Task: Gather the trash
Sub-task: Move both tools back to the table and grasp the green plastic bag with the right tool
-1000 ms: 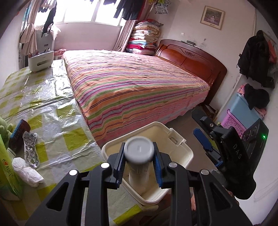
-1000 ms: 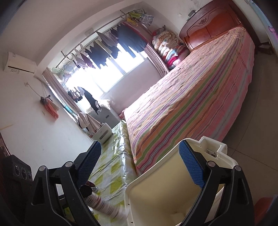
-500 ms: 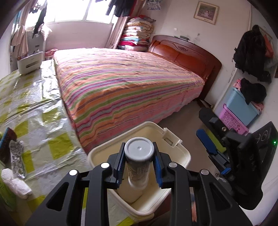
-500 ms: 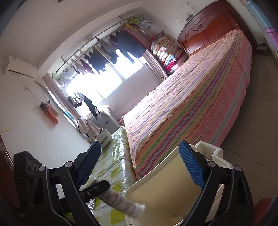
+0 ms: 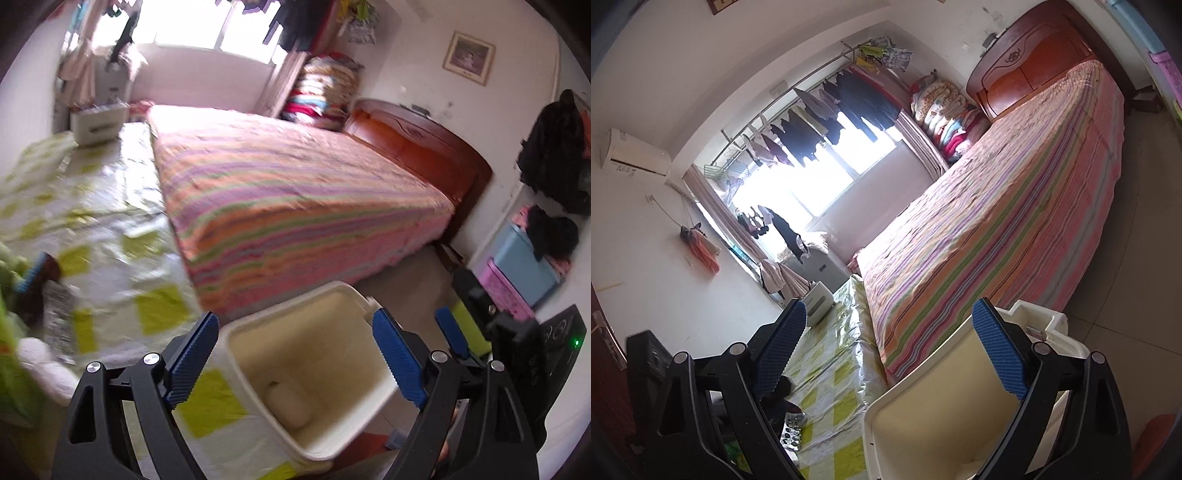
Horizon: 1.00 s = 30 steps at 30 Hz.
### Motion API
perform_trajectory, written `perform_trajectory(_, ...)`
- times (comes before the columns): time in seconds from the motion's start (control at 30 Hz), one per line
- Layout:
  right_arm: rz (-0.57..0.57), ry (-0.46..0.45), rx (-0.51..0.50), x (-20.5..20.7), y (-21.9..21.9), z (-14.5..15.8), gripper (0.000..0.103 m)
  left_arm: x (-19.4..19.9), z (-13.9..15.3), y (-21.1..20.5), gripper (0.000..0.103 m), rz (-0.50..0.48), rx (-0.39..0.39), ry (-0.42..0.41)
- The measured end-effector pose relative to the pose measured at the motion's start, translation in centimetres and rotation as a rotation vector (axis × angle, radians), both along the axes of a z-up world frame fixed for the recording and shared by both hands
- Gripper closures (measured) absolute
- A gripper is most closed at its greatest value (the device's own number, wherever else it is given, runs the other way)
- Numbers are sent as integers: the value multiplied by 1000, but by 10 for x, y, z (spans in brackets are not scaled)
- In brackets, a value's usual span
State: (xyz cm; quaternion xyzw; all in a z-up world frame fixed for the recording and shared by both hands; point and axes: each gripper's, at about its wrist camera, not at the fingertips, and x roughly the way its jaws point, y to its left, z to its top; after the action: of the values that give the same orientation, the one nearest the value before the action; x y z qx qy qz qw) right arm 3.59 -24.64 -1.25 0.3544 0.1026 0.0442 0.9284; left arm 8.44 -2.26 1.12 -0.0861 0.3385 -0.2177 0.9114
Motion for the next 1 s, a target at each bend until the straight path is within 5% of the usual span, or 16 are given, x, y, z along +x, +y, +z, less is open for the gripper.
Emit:
perform_trajectory(0.4, 174, -14, -141, 29, 67, 20, 12, -31, 40, 91, 20, 208, 163, -142)
perform_trajectory(1.0, 687, 13, -384, 84, 254, 31, 11, -54, 42, 231, 20, 504, 178, -80)
